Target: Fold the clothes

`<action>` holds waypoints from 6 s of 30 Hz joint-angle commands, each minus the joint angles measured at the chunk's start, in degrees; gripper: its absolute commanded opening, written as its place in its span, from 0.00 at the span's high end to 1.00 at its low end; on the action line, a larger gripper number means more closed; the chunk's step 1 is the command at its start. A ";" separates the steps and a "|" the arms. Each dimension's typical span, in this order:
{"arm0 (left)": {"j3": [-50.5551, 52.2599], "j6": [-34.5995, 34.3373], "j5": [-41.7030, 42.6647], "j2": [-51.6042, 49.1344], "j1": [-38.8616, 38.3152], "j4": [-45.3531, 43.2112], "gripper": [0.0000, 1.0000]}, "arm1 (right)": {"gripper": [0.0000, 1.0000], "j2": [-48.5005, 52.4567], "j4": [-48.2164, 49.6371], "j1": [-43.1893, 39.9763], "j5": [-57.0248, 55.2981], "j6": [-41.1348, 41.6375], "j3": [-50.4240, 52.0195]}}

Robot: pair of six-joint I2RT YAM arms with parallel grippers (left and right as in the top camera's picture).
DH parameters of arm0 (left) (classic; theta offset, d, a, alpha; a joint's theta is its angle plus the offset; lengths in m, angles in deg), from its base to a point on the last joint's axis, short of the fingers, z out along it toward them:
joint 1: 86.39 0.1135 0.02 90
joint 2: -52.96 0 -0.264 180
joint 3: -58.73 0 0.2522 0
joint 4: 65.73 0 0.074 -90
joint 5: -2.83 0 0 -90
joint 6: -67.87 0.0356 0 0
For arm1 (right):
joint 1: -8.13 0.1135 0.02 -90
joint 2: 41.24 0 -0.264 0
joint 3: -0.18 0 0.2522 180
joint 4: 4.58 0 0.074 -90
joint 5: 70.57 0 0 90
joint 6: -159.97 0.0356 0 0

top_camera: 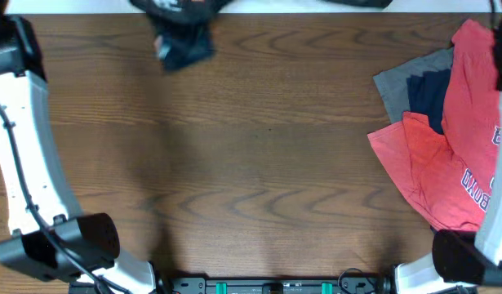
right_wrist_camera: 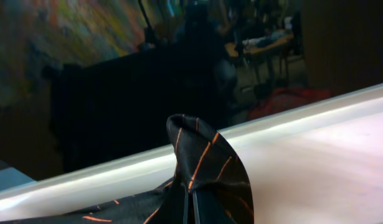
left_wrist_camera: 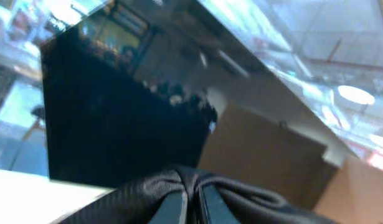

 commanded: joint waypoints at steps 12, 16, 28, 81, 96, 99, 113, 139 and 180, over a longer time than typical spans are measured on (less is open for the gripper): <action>2.89 46.56 -0.39 -1.09 0.90 86.03 0.94 | 0.99 11.32 -49.62 -2.25 -13.99 -5.51 2.67; 10.40 47.63 -11.39 -1.95 -0.31 93.42 0.94 | 0.99 14.01 -58.31 -2.25 -13.97 -5.51 5.77; 41.51 48.00 -15.15 -1.57 -0.52 95.69 0.94 | 0.99 13.27 -60.17 -2.10 -8.11 -6.38 34.58; 59.80 32.24 -13.27 5.33 -5.16 32.59 0.83 | 0.98 2.32 11.52 -0.79 -1.70 -5.88 67.23; 59.80 32.22 -13.60 3.17 -5.79 32.50 0.77 | 0.91 3.34 17.07 -0.39 -1.68 -5.88 67.23; 59.80 32.26 -13.64 3.15 -5.84 35.52 0.74 | 0.91 3.34 17.29 -0.39 -1.68 -5.88 67.23; 62.42 34.91 -13.64 3.13 -5.99 39.23 0.39 | 0.77 3.34 7.28 -0.37 -1.92 -5.88 67.23; 54.27 38.32 -23.56 2.69 -11.52 32.46 0.94 | 0.79 3.34 1.11 -0.37 -1.90 -5.88 67.30; 58.90 38.77 -32.02 2.49 -15.45 42.21 0.94 | 0.80 3.34 -0.17 -0.37 -1.90 -5.90 67.30</action>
